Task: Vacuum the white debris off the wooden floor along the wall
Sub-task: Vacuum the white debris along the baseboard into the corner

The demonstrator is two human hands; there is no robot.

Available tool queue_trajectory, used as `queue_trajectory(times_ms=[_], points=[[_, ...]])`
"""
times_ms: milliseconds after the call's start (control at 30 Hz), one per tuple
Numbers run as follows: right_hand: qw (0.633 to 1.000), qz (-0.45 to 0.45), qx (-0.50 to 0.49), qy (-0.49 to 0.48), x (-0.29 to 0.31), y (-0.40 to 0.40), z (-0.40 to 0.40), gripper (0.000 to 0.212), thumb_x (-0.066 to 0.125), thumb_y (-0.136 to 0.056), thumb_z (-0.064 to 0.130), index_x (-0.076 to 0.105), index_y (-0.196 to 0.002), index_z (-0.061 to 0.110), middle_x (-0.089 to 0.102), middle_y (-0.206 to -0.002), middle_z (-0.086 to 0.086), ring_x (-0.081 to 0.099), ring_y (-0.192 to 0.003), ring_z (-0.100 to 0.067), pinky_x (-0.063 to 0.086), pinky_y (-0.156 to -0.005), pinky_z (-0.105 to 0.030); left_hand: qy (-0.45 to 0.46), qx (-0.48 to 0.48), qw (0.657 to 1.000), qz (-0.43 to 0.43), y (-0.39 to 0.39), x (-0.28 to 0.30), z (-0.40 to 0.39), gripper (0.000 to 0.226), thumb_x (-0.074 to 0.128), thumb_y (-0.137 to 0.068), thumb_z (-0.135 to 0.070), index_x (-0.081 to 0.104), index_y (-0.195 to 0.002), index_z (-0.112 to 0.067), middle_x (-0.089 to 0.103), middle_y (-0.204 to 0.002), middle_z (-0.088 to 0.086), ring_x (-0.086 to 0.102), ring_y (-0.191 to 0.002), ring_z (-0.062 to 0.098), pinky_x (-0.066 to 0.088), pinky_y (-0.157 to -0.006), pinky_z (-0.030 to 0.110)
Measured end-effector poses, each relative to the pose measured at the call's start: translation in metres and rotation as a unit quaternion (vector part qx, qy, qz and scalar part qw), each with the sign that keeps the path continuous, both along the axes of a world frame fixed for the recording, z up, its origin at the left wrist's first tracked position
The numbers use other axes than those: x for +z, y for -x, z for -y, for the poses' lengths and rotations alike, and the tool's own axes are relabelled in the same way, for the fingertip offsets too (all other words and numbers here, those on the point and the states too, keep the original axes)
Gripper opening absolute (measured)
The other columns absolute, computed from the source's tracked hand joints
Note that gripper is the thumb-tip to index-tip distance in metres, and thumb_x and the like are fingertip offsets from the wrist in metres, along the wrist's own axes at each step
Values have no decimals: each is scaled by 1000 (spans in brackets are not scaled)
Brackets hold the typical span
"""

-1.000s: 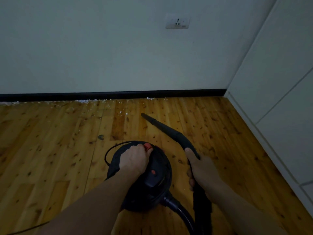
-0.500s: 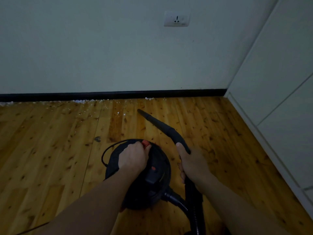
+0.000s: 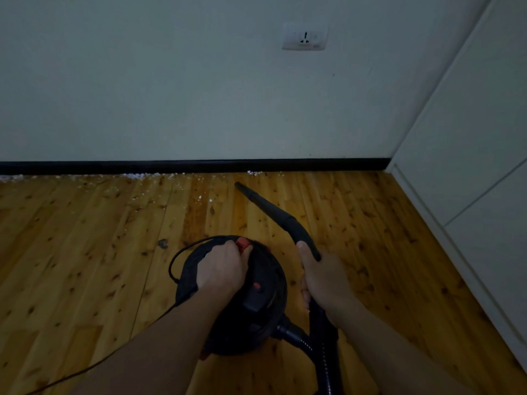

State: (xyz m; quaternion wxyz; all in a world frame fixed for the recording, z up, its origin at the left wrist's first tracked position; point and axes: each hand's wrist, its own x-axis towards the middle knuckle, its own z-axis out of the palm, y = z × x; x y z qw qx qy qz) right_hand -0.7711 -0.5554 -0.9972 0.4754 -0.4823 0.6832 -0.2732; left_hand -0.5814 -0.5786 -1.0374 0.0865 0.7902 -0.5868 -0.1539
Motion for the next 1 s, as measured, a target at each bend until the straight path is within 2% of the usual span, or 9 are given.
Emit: queue_trajectory(times_ms=[233, 333, 433, 533, 700, 833, 1000], points=[[1000, 10, -15, -4, -5, -7, 29, 61, 45, -104, 59, 64, -91, 2, 54, -47, -1, 54, -40, -18, 50, -52, -34, 4, 4, 1000, -5, 1, 0, 22, 46, 39, -106, -60, 55, -94, -18, 68, -99, 6, 68, -90, 28, 43, -67, 36], [1000, 15, -16, 7, -4, -10, 39, 56, 46, -106, 54, 58, -80, 6, 52, -51, -4, 52, -39, -17, 49, -49, -33, 7, 6, 1000, -7, 1, -1, 30, 45, 40, -105, -60, 53, -92, -19, 67, -97, 6, 67, -88, 28, 44, -67, 37], [1000, 5, -12, 20, -4, -13, 46, 52, 46, -107, 51, 58, -82, 7, 53, -58, -10, 52, -36, -15, 46, -42, -28, 9, 4, 1000, -7, 2, -3, 35, 44, 40, -105, -59, 52, -91, -19, 64, -93, 4, 61, -80, 25, 44, -67, 37], [1000, 1, -13, 26, -7, -15, 51, 52, 45, -107, 50, 57, -80, 7, 53, -57, -10, 51, -34, -14, 44, -38, -25, 11, -5, 1000, -3, -1, -2, 39, 45, 40, -105, -59, 51, -91, -19, 66, -95, 5, 65, -86, 28, 44, -67, 37], [999, 19, -23, 20, -9, -15, 55, 52, 46, -106, 52, 58, -84, 7, 53, -57, -9, 52, -37, -17, 47, -44, -31, 10, -15, 1000, 7, -3, -4, 39, 46, 39, -105, -61, 54, -93, -19, 67, -96, 5, 67, -88, 28, 43, -66, 36], [999, 28, -41, -3, -13, -12, 56, 61, 46, -104, 58, 64, -93, 1, 54, -50, -3, 55, -41, -20, 50, -51, -34, 9, -24, 1000, -6, -8, -7, 43, 46, 40, -104, -62, 53, -92, -20, 67, -97, 6, 67, -89, 29, 43, -67, 37], [998, 40, -56, 5, -16, -5, 57, 63, 46, -104, 58, 54, -68, 7, 51, -46, -6, 52, -38, -22, 49, -50, -35, 10, -34, 999, -5, -13, -11, 47, 48, 41, -103, -63, 54, -91, -20, 67, -96, 6, 65, -85, 28, 44, -65, 37]])
